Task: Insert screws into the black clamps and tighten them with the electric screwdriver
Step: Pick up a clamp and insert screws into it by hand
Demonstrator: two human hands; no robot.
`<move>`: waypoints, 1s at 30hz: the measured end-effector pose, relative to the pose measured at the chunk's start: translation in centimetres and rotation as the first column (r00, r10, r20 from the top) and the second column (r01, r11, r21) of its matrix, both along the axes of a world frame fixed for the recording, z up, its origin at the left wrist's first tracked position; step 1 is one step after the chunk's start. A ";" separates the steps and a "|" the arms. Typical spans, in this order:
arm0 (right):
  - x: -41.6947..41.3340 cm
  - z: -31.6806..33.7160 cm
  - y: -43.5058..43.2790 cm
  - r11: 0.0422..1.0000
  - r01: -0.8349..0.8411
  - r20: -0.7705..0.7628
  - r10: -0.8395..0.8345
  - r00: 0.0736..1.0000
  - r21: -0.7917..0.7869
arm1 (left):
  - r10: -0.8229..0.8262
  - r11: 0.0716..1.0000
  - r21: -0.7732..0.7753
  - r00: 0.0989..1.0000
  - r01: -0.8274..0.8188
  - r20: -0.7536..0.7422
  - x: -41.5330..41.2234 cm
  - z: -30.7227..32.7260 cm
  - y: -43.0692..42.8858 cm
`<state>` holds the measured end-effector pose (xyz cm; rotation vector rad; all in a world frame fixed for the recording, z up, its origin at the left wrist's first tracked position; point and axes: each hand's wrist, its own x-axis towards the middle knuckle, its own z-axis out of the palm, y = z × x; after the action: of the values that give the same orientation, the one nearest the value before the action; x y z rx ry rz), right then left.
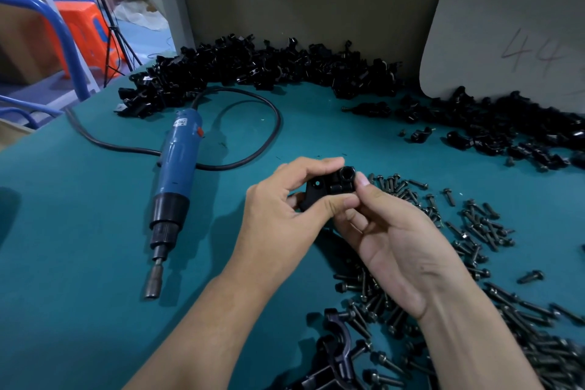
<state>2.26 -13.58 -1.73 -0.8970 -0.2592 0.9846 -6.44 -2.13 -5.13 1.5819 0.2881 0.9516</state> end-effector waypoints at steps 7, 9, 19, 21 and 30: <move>0.1 0.0 -0.1 1.000 -0.014 -0.004 0.014 1.000 -0.013 | -0.020 0.997 0.074 0.999 0.023 -0.030 0.0 0.3 -0.2; 0.0 0.1 -0.1 1.000 -0.021 0.000 0.021 1.000 -0.023 | -0.029 0.994 0.108 0.999 0.033 -0.040 -0.1 0.3 -0.3; 0.0 0.3 0.0 0.998 0.010 -0.049 -0.013 0.999 -0.065 | -0.130 0.991 -0.027 0.991 0.131 0.028 0.2 0.8 -0.9; 0.0 0.3 0.0 0.997 0.026 -0.064 -0.031 0.997 -0.077 | -0.135 0.991 -0.021 0.990 0.136 0.033 0.2 1.0 -1.0; 0.4 -0.1 -0.3 0.998 -0.059 -0.082 0.058 0.995 -0.014 | -0.140 0.989 0.048 0.990 0.140 -0.011 0.1 0.9 -0.9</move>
<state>2.67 -13.84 -1.81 -0.8654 -0.2093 1.0766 -6.36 -3.03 -4.24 1.6284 0.1576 0.8500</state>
